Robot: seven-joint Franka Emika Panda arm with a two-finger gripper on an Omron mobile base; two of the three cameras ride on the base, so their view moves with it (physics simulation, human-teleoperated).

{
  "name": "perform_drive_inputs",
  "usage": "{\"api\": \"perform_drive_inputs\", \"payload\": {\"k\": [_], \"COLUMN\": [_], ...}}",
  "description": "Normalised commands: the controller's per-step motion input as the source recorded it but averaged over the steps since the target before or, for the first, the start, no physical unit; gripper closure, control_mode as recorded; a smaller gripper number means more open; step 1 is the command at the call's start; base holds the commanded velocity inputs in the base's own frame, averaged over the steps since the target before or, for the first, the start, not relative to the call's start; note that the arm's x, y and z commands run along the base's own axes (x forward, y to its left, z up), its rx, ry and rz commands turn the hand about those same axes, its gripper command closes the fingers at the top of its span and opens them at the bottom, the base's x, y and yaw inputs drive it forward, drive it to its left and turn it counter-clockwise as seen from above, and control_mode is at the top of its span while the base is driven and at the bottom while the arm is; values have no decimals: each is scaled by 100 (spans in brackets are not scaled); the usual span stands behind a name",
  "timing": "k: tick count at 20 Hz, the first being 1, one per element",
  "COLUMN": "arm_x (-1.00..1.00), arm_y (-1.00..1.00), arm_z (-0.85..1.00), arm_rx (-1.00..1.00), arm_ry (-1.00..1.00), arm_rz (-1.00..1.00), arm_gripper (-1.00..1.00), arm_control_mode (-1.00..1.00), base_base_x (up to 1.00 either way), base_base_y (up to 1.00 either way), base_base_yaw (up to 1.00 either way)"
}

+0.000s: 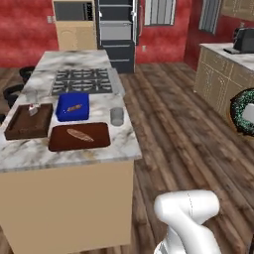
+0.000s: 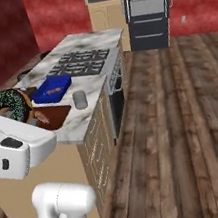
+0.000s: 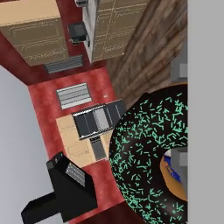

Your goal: Take the cake and donut from the fridge and place them on the empty tray on the dining counter.

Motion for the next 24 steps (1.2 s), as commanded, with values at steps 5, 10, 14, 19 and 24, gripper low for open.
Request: {"api": "perform_drive_inputs", "payload": {"k": [5,10,14,19,24], "arm_x": [0,0,0,0,0], "arm_y": [0,0,0,0,0], "arm_z": [0,0,0,0,0], "arm_rx": [0,0,0,0,0], "arm_ry": [0,0,0,0,0], "arm_rz": [0,0,0,0,0], "arm_gripper": [100,100,100,100,100], "arm_control_mode": [100,100,100,100,100], "base_base_x": [0,2,21,35,40], "base_base_y": [100,100,100,100,100], "base_base_yaw": [-5,-13,-30,-44,-49]}}
